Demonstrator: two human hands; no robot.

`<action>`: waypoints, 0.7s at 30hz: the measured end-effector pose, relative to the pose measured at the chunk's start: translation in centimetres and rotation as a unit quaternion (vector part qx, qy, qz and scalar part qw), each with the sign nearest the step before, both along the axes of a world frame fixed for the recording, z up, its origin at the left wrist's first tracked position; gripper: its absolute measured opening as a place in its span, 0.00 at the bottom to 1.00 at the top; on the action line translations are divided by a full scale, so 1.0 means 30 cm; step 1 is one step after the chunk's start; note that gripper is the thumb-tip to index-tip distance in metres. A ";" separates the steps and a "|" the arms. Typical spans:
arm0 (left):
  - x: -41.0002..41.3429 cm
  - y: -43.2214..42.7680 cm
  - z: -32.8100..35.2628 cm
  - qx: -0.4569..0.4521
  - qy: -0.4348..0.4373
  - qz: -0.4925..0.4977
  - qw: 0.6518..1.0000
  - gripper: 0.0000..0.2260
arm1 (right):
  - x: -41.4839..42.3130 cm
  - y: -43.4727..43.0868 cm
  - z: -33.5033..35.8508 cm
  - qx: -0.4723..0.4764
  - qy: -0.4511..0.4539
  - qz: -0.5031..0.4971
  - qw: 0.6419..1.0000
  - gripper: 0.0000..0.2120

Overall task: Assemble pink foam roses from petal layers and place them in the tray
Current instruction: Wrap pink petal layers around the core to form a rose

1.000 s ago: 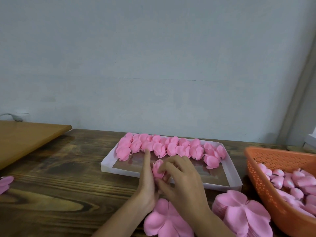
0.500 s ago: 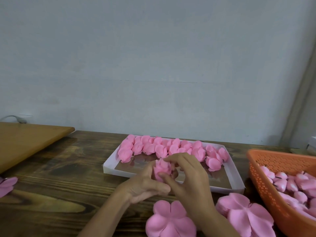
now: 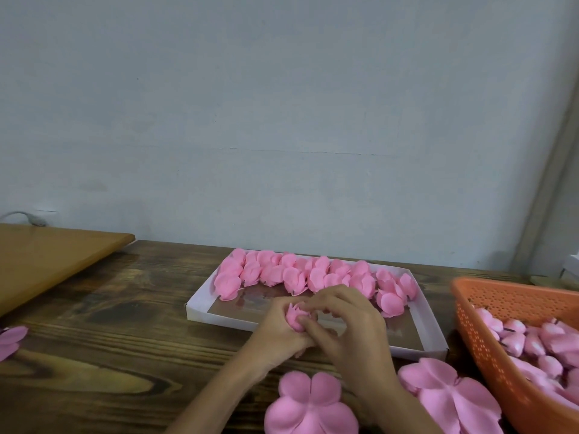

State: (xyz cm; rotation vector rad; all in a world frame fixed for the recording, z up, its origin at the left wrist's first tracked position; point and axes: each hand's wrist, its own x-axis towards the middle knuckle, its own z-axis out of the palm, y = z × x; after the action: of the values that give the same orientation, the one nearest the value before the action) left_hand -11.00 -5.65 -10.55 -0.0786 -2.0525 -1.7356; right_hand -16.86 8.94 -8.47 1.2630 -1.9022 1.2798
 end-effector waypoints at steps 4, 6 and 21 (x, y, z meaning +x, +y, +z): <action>-0.002 0.009 0.005 0.002 0.021 0.022 1.000 0.14 | 0.009 -0.008 -0.003 -0.004 -0.007 0.015 1.000 0.08; -0.002 0.003 0.008 -0.003 0.022 0.033 0.999 0.13 | 0.019 -0.008 0.005 0.007 -0.029 0.038 0.999 0.04; -0.005 -0.137 0.014 0.360 0.043 0.078 0.929 0.21 | 0.024 0.009 -0.010 0.339 -0.033 0.126 0.932 0.13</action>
State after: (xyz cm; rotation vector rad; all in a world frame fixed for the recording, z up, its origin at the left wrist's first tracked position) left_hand -11.16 -9.76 -10.14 0.2256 -1.2139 -2.2123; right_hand -16.14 9.20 -8.77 1.8681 -2.3992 0.7839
